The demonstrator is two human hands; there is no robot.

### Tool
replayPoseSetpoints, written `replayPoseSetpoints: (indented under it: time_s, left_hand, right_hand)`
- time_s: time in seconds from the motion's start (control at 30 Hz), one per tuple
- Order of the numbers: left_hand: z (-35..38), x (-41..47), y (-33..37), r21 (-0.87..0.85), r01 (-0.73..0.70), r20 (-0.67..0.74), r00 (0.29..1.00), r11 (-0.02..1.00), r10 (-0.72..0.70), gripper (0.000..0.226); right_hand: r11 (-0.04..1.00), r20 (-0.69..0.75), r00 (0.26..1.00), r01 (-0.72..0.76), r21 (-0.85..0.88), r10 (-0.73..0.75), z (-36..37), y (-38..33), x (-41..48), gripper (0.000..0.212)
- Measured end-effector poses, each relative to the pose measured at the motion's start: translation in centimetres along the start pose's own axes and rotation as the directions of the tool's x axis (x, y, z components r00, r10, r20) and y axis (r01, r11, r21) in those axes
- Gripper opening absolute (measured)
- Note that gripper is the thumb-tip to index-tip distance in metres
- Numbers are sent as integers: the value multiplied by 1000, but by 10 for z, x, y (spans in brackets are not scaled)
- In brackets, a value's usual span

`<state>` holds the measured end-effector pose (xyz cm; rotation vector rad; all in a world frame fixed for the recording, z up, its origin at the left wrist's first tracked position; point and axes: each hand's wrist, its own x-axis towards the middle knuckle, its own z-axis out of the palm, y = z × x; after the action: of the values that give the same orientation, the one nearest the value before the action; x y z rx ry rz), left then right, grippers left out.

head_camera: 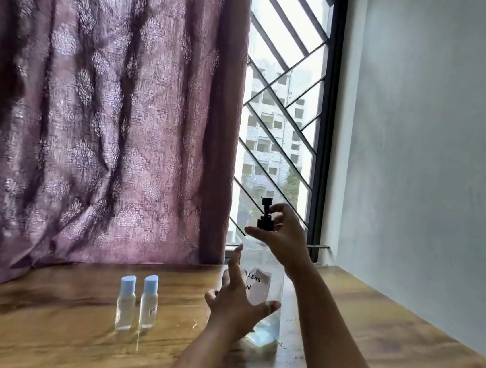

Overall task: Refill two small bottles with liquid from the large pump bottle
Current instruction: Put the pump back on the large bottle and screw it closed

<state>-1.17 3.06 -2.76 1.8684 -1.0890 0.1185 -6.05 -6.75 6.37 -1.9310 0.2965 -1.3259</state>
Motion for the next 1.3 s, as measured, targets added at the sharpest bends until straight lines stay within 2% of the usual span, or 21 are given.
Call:
replayPoseSetpoints:
  time_s: [0.1,0.2,0.3,0.47,0.57,0.67,0.77,0.9,1.0,1.13,1.23,1.3]
  left_hand:
    - [2,2,-2,12,4,-7,1000,1000,-4,116]
    - [3,3,-4,17,-4,-13,1000,1000,4,116]
    - [4,3,-5,9,-13,-6,1000,1000,13,117]
    - [5,2,-5,-3,-16,-20,1000,1000,16,116]
    - [5,1,-5,-9,-17,-35,999,1000,17,116]
    - [5,0,-4,-11,-21,-38,999,1000,20,115]
    - [5,2,-4,-2,-20,-32,999,1000,20,115]
    - [6,3,-6,-15,-19,-38,999,1000,19,118]
    - [6,2,-7,-24,-11,-35,999,1000,10,117]
    - [6,0,-7,-11,-12,-43,999,1000,12,116]
    - [5,0,-7,-12,-16,-55,998,1000,15,116]
    - [4,-1,-5,-8,-19,-60,998,1000,19,115]
  right_hand:
    - [998,92,995,-38,59,33,1,6,0,56]
    - [985,138,990,-48,169,25,-2,6,-3,49]
    - [980,96,994,-61,187,43,-1,5,-3,42]
    - [991,-29,998,-47,122,51,-2,9,-5,58]
    - [983,77,996,-63,171,50,-1,9,-7,63]
    - [964,172,985,-63,257,19,-3,6,-7,49]
    - [974,78,997,-40,222,23,-2,5,-9,38]
    - [992,-106,994,-2,124,15,3,7,-11,44]
    - [998,-82,996,43,50,-39,5,11,-12,45]
    - [982,80,996,9,188,-25,3,9,-14,23]
    - [941,77,997,-11,339,-17,0,6,-17,22]
    - [943,29,1000,-8,334,-2,1,7,-16,19]
